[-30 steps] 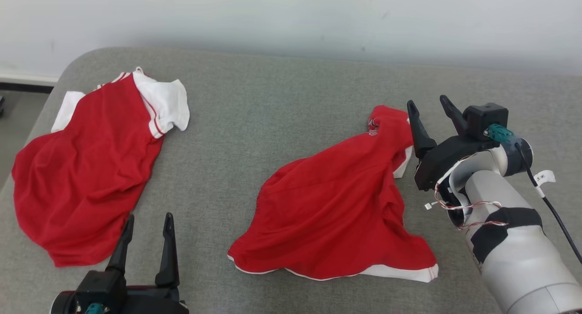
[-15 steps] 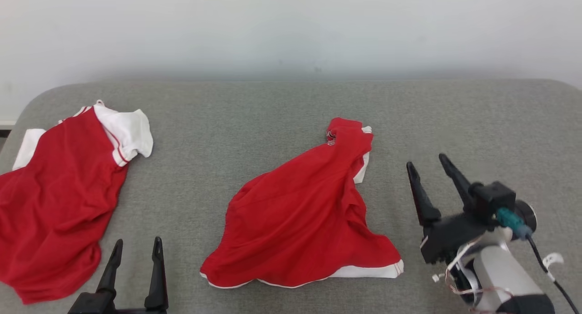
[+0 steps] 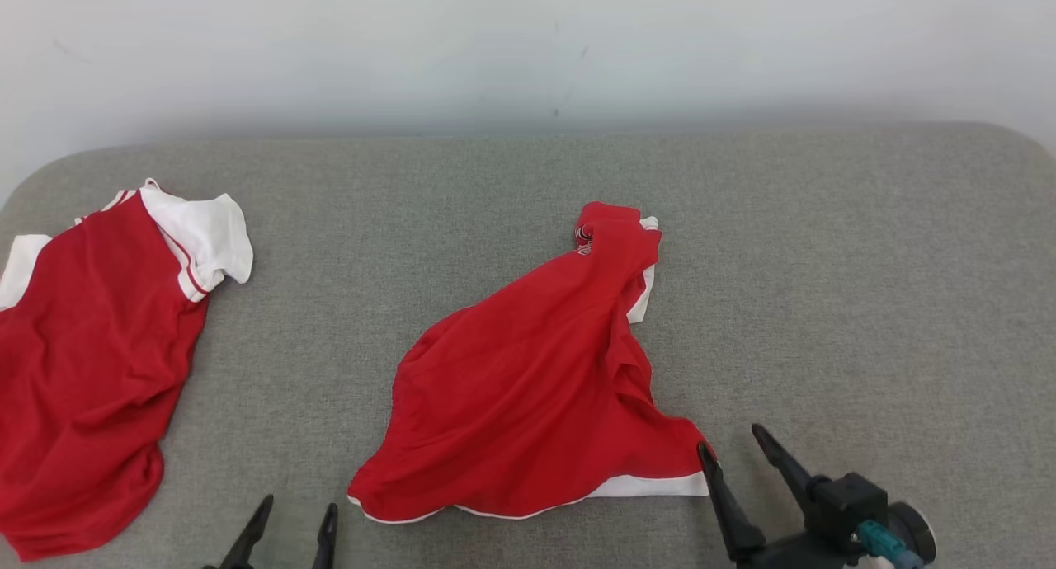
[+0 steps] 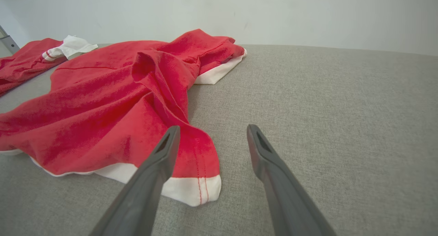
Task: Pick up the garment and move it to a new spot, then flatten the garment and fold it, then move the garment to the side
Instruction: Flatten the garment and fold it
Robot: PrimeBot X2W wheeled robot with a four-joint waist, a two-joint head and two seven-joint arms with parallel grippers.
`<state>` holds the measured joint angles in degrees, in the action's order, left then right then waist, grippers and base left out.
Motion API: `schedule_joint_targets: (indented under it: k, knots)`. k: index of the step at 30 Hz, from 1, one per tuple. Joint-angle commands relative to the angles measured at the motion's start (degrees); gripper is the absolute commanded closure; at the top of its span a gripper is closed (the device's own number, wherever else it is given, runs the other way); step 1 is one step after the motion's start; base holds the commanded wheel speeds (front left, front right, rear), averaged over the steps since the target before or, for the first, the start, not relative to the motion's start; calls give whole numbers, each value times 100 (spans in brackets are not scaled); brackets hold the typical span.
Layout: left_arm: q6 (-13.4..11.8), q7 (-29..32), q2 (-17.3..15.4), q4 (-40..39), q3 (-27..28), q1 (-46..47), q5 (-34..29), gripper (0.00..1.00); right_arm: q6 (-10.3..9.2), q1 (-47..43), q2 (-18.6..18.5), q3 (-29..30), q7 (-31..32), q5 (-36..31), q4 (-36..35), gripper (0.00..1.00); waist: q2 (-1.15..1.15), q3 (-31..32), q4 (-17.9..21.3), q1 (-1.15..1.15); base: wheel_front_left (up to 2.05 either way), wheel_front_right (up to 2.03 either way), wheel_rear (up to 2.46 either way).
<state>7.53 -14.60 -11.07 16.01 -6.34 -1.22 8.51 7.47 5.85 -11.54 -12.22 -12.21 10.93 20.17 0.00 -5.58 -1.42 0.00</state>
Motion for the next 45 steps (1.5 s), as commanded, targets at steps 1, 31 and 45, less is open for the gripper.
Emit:
schedule_joint_targets:
  k: [1,31,45]
  knots:
    - [-12,-9,-112,65,-168,-25,129,0,7,-177,64,-7,65,-21,-91,0,0,-55,5,0,0,0,0]
    - [-10,-62,-613,1551,-1821,1331,1456,100,7,307,293,-383,85,88,1076,100,0,-252,110,0,0,0,0]
    - [-33,-64,-505,144,-1279,565,1110,100,6,45,92,-275,-238,591,174,100,0,30,90,0,0,0,0]
